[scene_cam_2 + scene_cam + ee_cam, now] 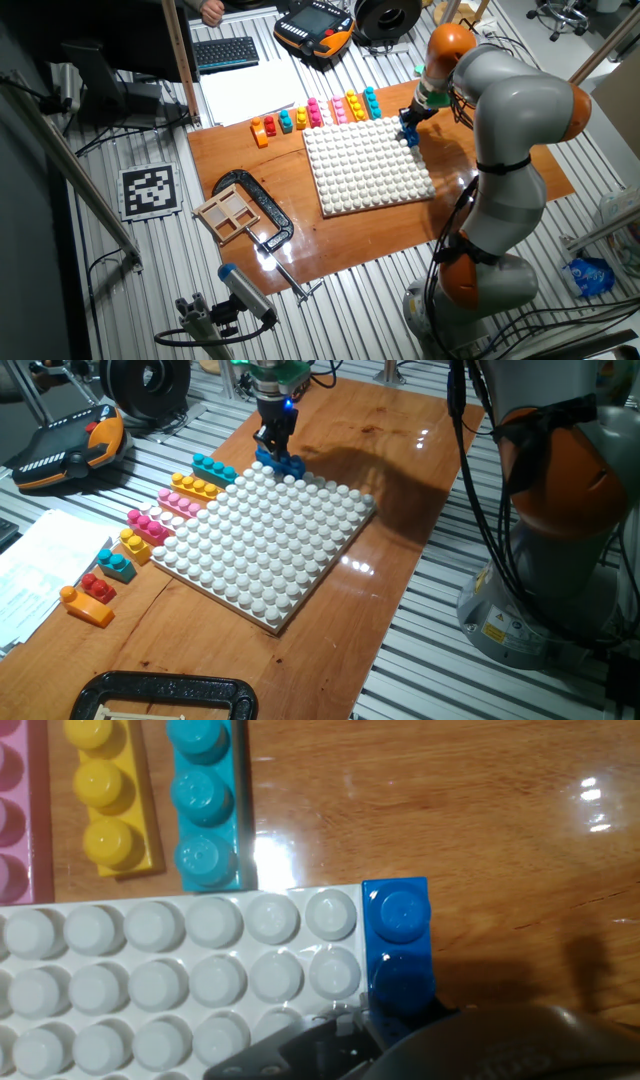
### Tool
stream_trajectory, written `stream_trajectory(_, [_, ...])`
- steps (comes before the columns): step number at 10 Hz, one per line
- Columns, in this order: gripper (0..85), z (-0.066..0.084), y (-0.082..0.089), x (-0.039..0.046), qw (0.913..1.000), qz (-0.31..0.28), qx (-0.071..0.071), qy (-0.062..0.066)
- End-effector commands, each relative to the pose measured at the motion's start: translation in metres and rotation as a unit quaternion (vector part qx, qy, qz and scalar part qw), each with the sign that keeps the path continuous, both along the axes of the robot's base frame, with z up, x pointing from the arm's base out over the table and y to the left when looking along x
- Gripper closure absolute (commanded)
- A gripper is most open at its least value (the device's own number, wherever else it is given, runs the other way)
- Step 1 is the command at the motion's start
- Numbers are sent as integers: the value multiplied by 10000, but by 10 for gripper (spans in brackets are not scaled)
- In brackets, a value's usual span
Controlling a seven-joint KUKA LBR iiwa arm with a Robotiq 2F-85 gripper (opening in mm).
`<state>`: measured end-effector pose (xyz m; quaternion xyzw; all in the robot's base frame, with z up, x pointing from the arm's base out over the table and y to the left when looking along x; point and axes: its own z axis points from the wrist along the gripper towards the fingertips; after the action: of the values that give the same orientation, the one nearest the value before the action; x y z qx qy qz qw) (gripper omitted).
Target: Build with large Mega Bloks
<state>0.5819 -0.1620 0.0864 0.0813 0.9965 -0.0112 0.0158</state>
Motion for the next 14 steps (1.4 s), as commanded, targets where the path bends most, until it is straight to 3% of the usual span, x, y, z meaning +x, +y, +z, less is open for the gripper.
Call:
stream_trajectory(1, [510, 7, 4, -2, 10000, -10, -21, -8])
stream_trajectory(4, [510, 46, 13, -14, 10000, -48, -58, -24])
stream_trajectory(5, [340, 91, 17, -27, 10000, -72, -58, 13])
stream_trajectory(8, [340, 236, 55, -62, 9998, -106, -104, 96])
stream_trajectory(9, [510, 269, 83, -45, 9998, -130, -111, 126])
stream_trajectory(12, [510, 375, 261, 74, 9994, -262, -133, 159])
stream_trajectory(14, [510, 335, 258, 96, 9996, -229, -79, 123])
